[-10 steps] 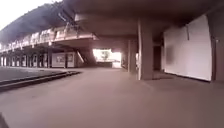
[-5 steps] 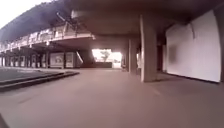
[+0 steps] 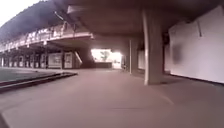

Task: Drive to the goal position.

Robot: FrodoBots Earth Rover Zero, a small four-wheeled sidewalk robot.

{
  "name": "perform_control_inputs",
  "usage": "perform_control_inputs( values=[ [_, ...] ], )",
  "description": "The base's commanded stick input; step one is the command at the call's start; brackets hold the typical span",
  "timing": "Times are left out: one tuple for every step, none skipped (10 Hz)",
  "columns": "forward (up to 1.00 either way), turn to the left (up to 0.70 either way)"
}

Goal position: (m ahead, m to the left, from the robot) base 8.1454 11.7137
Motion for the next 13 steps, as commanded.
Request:
perform_control_inputs(
  values=[
    [0.85,0.0],
    [0.85,0.0],
    [0.85,0.0],
    [0.85,0.0],
    [0.85,0.0],
    [0.85,0.0],
    [0.85,0.0],
    [0.85,0.0],
    [0.85,0.0],
    [0.85,0.0],
    [0.85,0.0],
    [0.85,0.0],
    [0.85,0.0]
  ],
)
